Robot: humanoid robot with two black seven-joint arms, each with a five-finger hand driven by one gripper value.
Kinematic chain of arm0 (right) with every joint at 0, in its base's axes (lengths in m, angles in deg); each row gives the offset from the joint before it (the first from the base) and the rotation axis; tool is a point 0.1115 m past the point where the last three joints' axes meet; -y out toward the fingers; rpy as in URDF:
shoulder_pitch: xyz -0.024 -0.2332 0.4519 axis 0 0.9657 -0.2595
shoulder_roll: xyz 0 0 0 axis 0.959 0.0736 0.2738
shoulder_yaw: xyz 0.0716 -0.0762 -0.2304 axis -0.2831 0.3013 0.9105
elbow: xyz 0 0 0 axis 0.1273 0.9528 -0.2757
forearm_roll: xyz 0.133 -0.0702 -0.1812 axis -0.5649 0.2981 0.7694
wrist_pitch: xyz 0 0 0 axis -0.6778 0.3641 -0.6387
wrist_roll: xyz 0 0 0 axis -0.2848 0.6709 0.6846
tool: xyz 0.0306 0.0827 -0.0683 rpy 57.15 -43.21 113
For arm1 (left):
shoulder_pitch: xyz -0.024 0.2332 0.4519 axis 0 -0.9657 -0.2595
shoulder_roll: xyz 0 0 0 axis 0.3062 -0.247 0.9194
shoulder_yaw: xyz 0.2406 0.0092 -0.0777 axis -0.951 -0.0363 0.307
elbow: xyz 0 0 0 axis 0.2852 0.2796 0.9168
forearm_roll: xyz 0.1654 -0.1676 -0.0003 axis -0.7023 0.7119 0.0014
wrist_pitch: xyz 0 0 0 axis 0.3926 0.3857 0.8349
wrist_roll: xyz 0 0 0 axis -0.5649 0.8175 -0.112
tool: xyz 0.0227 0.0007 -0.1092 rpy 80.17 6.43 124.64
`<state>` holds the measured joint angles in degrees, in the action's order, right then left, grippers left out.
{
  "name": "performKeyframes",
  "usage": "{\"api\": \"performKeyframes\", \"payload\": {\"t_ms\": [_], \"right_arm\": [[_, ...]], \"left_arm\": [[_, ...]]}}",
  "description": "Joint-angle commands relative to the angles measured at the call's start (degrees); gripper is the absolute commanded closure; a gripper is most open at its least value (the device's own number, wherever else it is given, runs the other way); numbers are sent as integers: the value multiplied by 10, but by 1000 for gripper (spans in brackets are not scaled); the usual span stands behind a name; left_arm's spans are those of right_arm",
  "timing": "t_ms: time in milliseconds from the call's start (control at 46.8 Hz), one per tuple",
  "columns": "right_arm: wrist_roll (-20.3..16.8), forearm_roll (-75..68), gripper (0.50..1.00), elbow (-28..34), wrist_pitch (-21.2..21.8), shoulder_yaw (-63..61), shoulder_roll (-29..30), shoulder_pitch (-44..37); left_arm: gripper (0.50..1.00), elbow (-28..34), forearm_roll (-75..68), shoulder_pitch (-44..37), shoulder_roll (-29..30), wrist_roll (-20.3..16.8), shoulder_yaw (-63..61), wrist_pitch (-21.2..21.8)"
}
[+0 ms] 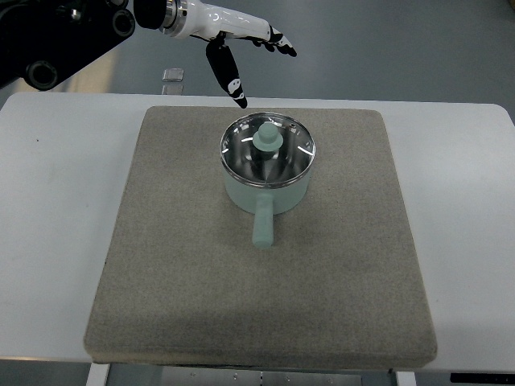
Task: Place lid left of pot with left hand
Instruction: 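Move the left hand over the pot toward the green lid knob, then close the left hand fingers around the green knob of the glass lid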
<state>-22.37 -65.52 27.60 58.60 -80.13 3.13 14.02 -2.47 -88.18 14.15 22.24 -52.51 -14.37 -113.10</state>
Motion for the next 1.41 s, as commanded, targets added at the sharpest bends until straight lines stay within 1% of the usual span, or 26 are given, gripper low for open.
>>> {"api": "performKeyframes", "payload": {"t_ms": [0, 107, 427, 619, 705, 1089, 1153, 1217, 1260, 1302, 1388], "right_arm": [[0, 0, 579, 0, -1, 0, 0, 0], [0, 0, 579, 0, 0, 0, 0, 0], [0, 0, 577, 0, 0, 0, 0, 0], [0, 0, 579, 0, 0, 0, 0, 0], [0, 0, 579, 0, -1, 0, 0, 0], [0, 0, 579, 0, 0, 0, 0, 0], [0, 0, 579, 0, 0, 0, 0, 0], [0, 0, 579, 0, 0, 0, 0, 0], [0, 0, 579, 0, -1, 0, 0, 0], [0, 0, 579, 0, 0, 0, 0, 0], [0, 0, 579, 0, 0, 0, 0, 0]], "left_arm": [[516, 1, -1, 18, -22, 1, -42, 0], [519, 6, -6, 35, -41, 1, -85, 0], [527, 8, -73, 24, -63, 2, -85, 0], [534, 8, -75, 17, -64, 2, -85, 0], [557, 7, -75, 14, -64, 1, -88, 0], [559, 2, -75, 3, -63, 1, -89, 0], [570, 1, -75, 3, -63, 1, -89, 0], [600, 1, -75, 3, -63, 1, -90, 0], [606, 1, -75, 3, -63, 1, -90, 0], [634, 1, -75, 3, -63, 1, -90, 0], [654, 1, -75, 3, -63, 1, -90, 0]]}}
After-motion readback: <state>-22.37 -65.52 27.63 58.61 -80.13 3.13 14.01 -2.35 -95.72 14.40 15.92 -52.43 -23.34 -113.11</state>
